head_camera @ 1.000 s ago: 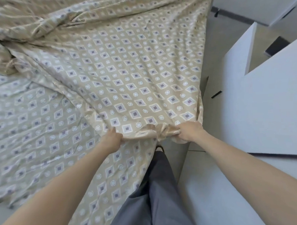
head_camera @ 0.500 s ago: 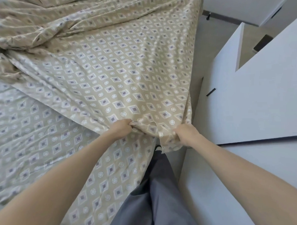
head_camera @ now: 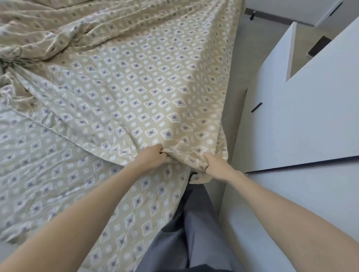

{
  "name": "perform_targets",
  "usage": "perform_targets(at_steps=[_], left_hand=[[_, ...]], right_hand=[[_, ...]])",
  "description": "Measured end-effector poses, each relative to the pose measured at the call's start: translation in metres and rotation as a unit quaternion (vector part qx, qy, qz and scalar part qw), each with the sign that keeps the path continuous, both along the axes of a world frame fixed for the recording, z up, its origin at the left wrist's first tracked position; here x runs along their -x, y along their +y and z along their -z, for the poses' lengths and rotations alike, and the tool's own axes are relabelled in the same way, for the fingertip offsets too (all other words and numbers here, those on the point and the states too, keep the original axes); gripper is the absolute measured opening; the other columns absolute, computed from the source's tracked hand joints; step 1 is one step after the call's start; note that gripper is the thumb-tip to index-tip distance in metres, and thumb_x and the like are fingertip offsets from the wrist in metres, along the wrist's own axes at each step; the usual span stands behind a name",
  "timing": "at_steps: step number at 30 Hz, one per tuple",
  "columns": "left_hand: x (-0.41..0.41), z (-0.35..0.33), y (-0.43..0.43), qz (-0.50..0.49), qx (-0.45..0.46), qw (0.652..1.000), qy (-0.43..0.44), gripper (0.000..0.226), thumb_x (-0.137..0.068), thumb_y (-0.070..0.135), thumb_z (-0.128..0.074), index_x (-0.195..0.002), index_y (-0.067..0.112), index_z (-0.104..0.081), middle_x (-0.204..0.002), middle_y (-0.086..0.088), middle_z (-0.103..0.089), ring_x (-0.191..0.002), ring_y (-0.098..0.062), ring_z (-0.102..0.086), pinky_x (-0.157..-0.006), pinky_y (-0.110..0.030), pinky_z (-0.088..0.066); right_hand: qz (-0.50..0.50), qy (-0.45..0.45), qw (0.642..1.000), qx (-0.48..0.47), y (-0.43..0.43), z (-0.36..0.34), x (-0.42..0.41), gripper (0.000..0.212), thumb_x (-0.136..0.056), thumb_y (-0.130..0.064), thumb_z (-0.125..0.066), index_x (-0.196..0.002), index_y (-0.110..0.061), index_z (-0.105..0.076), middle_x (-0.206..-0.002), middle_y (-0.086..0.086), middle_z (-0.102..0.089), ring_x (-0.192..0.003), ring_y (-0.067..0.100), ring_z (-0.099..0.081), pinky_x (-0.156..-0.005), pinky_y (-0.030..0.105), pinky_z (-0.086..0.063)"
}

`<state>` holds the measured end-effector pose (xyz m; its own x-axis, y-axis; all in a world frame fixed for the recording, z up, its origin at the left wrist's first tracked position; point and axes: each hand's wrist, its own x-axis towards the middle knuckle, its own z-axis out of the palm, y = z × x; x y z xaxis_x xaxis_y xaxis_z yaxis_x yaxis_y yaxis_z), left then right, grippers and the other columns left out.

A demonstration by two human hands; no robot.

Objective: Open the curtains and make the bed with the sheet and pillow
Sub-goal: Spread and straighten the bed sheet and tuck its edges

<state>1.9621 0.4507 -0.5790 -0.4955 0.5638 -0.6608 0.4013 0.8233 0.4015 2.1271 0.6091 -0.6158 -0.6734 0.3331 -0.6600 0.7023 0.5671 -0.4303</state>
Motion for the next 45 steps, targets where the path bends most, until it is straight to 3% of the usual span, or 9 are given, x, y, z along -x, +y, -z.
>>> perform_targets(at_steps=[4, 7, 11, 17, 22, 31, 36, 40, 45], left_hand=[[0.003, 0.002, -0.009, 0.114, 0.040, 0.989, 0.087, 0.050, -0.084, 0.055, -0.054, -0.114, 0.016, -0.045, -0.100, -0.009, -0.064, -0.090, -0.028, -0.058, -0.070, -0.033, -0.042], [0.000, 0.007, -0.007, 0.176, 0.051, 0.979, 0.093, 0.077, -0.070, 0.073, -0.059, -0.124, 0.021, -0.041, -0.105, -0.007, -0.065, -0.102, -0.029, -0.060, -0.080, -0.036, -0.045], [-0.002, 0.013, -0.005, 0.251, 0.097, 0.959, 0.086, 0.086, -0.067, 0.065, -0.070, -0.137, 0.027, -0.038, -0.119, -0.005, -0.061, -0.112, -0.026, -0.058, -0.089, -0.036, -0.046], [-0.010, 0.029, -0.019, 0.361, 0.141, 0.904, 0.179, 0.024, -0.088, 0.006, -0.050, -0.109, 0.014, -0.060, -0.113, -0.007, -0.063, -0.106, -0.026, -0.061, -0.079, -0.033, -0.048], [-0.020, 0.049, -0.013, 0.396, 0.168, 0.875, 0.223, 0.028, -0.090, 0.001, -0.042, -0.111, 0.007, -0.060, -0.115, -0.010, -0.062, -0.107, -0.027, -0.060, -0.077, -0.031, -0.045], [-0.027, 0.109, -0.018, 0.369, 0.192, 0.897, 0.152, 0.033, -0.090, -0.004, -0.043, -0.116, 0.012, -0.057, -0.121, -0.007, -0.056, -0.112, -0.025, -0.057, -0.084, -0.031, -0.046], [-0.026, 0.127, -0.018, 0.339, 0.206, 0.901, 0.177, 0.040, -0.090, 0.001, -0.048, -0.129, 0.010, -0.047, -0.132, -0.012, -0.043, -0.122, -0.025, -0.047, -0.093, -0.031, -0.044], [-0.018, 0.131, -0.011, 0.328, 0.172, 0.912, 0.178, 0.035, -0.088, -0.004, -0.044, -0.120, 0.010, -0.051, -0.122, -0.007, -0.054, -0.114, -0.023, -0.053, -0.088, -0.030, -0.044], [-0.005, 0.121, -0.011, 0.396, 0.187, 0.891, 0.122, 0.033, -0.092, -0.003, -0.039, -0.120, 0.010, -0.050, -0.119, -0.007, -0.060, -0.112, -0.025, -0.057, -0.090, -0.031, -0.043]], right_hand=[[-0.079, -0.119, 0.990, 0.016, 0.002, -0.015, -0.003, 0.039, -0.078, -0.018, -0.058, -0.103, -0.017, -0.028, -0.083, 0.004, -0.051, -0.077, 0.024, -0.051, -0.057, 0.032, -0.035], [-0.082, -0.139, 0.986, -0.047, 0.000, -0.013, -0.006, 0.084, -0.071, -0.043, -0.070, -0.135, -0.014, -0.025, -0.109, 0.008, -0.061, -0.101, 0.029, -0.059, -0.077, 0.034, -0.047], [-0.020, -0.193, 0.974, -0.113, -0.002, -0.010, -0.011, 0.040, -0.079, -0.017, -0.056, -0.118, -0.007, -0.054, -0.110, 0.008, -0.062, -0.103, 0.028, -0.060, -0.076, 0.031, -0.046], [-0.040, -0.232, 0.968, -0.091, -0.009, 0.014, -0.019, 0.036, -0.085, -0.014, -0.048, -0.119, -0.008, -0.058, -0.120, 0.009, -0.058, -0.109, 0.027, -0.058, -0.077, 0.028, -0.043], [-0.102, -0.230, 0.958, -0.136, -0.014, 0.043, -0.031, 0.030, -0.087, -0.017, -0.052, -0.116, -0.015, -0.058, -0.119, 0.005, -0.058, -0.112, 0.026, -0.055, -0.085, 0.032, -0.044], [-0.147, -0.309, 0.936, -0.079, -0.008, 0.088, -0.054, 0.040, -0.092, -0.006, -0.049, -0.133, -0.005, -0.048, -0.132, 0.009, -0.051, -0.123, 0.027, -0.051, -0.102, 0.035, -0.038], [-0.138, -0.387, 0.911, -0.026, -0.003, 0.102, -0.053, 0.053, -0.092, -0.010, -0.046, -0.144, -0.007, -0.034, -0.142, 0.013, -0.041, -0.130, 0.038, -0.042, -0.105, 0.061, -0.033], [-0.133, -0.286, 0.947, -0.063, 0.000, 0.108, -0.046, 0.043, -0.087, -0.030, -0.054, -0.129, -0.018, -0.050, -0.130, 0.004, -0.053, -0.122, 0.031, -0.050, -0.101, 0.051, -0.041], [-0.075, -0.158, 0.981, -0.087, -0.010, 0.113, -0.036, 0.025, -0.086, 0.000, -0.043, -0.107, -0.009, -0.055, -0.112, 0.012, -0.058, -0.103, 0.030, -0.058, -0.075, 0.031, -0.041]])
